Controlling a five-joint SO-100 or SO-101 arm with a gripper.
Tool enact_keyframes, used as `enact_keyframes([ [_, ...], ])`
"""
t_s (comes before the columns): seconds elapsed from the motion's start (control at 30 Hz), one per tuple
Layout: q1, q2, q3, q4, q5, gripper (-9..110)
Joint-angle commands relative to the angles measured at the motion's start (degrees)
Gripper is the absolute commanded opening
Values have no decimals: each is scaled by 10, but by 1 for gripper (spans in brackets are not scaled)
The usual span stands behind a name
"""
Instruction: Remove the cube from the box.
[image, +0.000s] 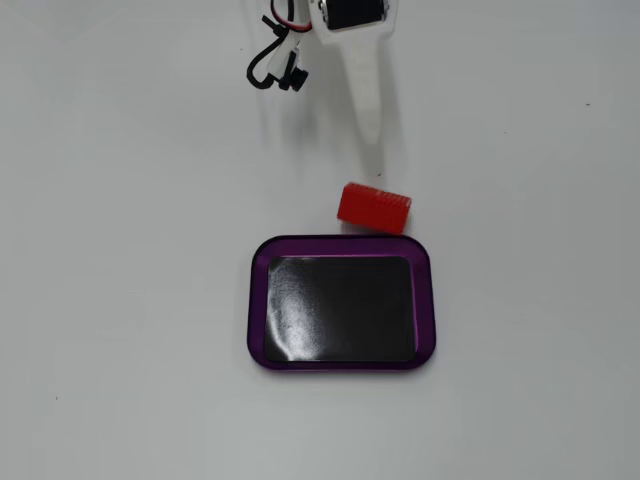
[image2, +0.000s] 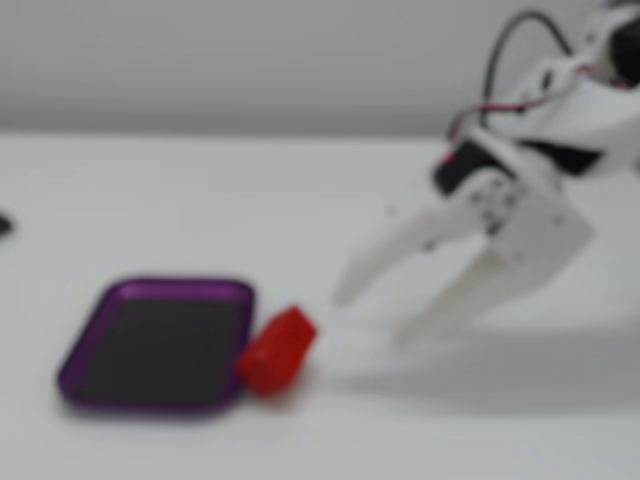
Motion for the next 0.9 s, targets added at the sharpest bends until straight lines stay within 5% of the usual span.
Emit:
enact_keyframes([
  [0.0,-2,17,-3,-2,-3,18],
  [0.4,125,73,-69,64,-2,18],
  [0.67,123,356,-147,185,-1,18],
  [0.87,131,588,5,163,-1,18],
])
